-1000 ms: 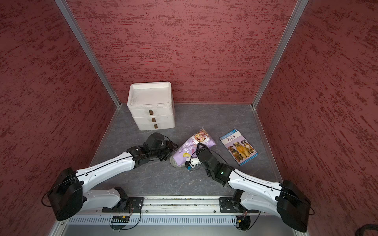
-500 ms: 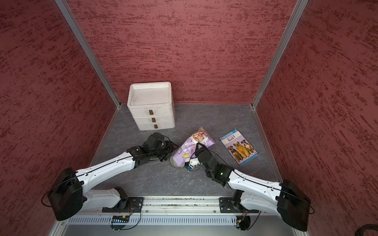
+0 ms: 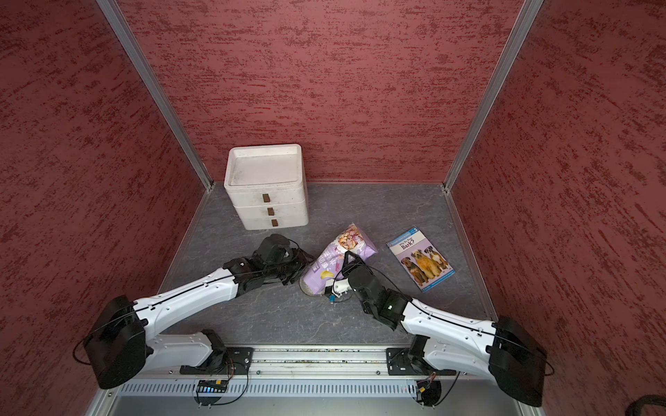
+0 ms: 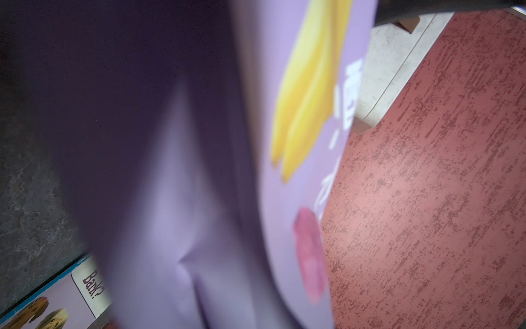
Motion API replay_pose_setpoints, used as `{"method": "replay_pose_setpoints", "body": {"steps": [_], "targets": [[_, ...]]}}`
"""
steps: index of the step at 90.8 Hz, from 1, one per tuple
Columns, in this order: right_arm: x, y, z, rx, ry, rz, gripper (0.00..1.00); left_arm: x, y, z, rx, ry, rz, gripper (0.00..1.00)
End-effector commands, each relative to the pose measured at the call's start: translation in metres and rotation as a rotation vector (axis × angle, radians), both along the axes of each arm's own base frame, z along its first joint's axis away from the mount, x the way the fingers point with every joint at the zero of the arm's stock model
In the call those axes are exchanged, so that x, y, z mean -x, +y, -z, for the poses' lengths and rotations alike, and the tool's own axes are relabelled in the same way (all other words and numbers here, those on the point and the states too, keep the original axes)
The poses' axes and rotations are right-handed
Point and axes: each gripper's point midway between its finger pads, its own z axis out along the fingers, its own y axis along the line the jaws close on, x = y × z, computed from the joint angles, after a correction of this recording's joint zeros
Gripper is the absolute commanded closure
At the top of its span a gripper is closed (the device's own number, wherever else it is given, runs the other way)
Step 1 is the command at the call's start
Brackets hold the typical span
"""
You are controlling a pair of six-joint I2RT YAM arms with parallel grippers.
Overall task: Pour the oats into the breakfast bowl
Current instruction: Pour the oats into the bowl.
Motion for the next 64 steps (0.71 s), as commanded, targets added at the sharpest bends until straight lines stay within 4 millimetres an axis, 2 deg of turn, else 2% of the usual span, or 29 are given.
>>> {"method": "replay_pose_setpoints", "body": {"steps": [1,9,21,32,43,53,64], "targets": [[-0.008,0.001,-0.078,-0.223,-0.178,0.052,1.00,0.001,-0.001,-0.002,0.002,-0.007,0.006,0.46],[-0.008,0.001,-0.079,-0.221,-0.181,0.054,1.00,0.001,-0.001,-0.005,0.003,-0.013,0.006,0.46],[-0.008,0.002,-0.069,-0.195,-0.162,0.049,1.00,0.001,0.001,-0.006,0.005,-0.017,0.000,0.46],[-0.008,0.001,-0.087,-0.239,-0.197,0.055,1.00,0.002,0.001,-0.007,0.005,-0.018,-0.001,0.46],[-0.007,0.001,-0.066,-0.179,-0.152,0.048,1.00,0.002,0.002,-0.009,0.007,-0.022,-0.003,0.46],[-0.008,0.000,-0.083,-0.231,-0.188,0.054,1.00,0.002,0.002,-0.010,0.008,-0.025,-0.004,0.46],[-0.004,0.003,-0.061,-0.157,-0.134,0.034,1.00,0.001,0.004,-0.011,0.007,-0.028,-0.011,0.46]]}}
